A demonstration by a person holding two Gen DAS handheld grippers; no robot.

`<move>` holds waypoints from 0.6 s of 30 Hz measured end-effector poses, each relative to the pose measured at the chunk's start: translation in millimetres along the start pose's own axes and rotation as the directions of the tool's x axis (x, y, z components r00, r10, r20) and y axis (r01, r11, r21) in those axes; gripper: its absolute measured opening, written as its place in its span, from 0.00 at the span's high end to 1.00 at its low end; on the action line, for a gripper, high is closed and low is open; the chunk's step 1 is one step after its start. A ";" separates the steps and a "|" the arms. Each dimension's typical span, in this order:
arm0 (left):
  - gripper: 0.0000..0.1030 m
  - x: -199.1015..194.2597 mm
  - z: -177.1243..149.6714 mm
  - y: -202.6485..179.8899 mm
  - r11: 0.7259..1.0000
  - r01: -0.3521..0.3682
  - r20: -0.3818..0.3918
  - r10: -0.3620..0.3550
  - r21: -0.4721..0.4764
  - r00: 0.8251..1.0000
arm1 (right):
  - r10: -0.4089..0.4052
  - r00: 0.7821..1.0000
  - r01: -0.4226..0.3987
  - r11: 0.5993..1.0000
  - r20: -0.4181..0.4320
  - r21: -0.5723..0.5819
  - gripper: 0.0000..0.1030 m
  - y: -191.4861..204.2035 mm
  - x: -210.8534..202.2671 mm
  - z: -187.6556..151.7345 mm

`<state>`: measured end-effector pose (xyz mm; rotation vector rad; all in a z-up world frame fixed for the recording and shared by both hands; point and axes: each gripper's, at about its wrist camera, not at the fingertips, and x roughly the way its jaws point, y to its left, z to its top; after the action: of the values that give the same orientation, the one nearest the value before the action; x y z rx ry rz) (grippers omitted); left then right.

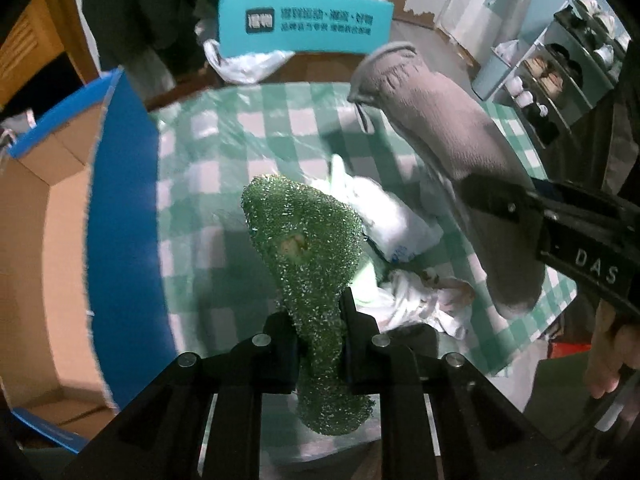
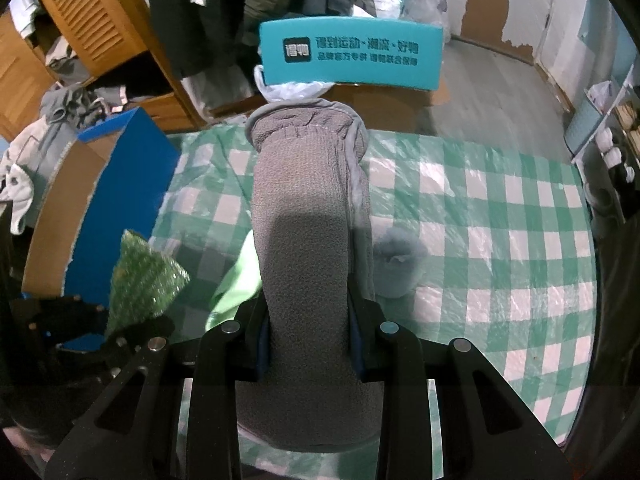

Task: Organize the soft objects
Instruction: 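Grasp the green glittery scrubber with the left tool and lift it, then carry the mitten and scrubber into the box with both tools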

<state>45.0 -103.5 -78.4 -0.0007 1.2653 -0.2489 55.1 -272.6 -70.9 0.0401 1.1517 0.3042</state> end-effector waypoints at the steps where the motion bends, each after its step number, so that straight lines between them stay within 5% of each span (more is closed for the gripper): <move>1: 0.85 -4.4 1.4 2.2 1.000 -0.013 0.014 0.013 0.002 1.000 | 0.001 1.000 -0.001 1.000 0.002 -0.002 0.71 1.7 -1.3 0.5; 18: 0.85 -41.6 0.4 28.5 0.999 -0.049 0.104 0.051 -0.023 0.993 | 0.057 0.995 -0.050 0.996 0.087 -0.076 0.71 48.6 -41.5 8.5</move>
<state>39.1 -68.1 -43.0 0.0001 1.1616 -0.1905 36.8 -235.6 -21.3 0.0196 1.0515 0.3888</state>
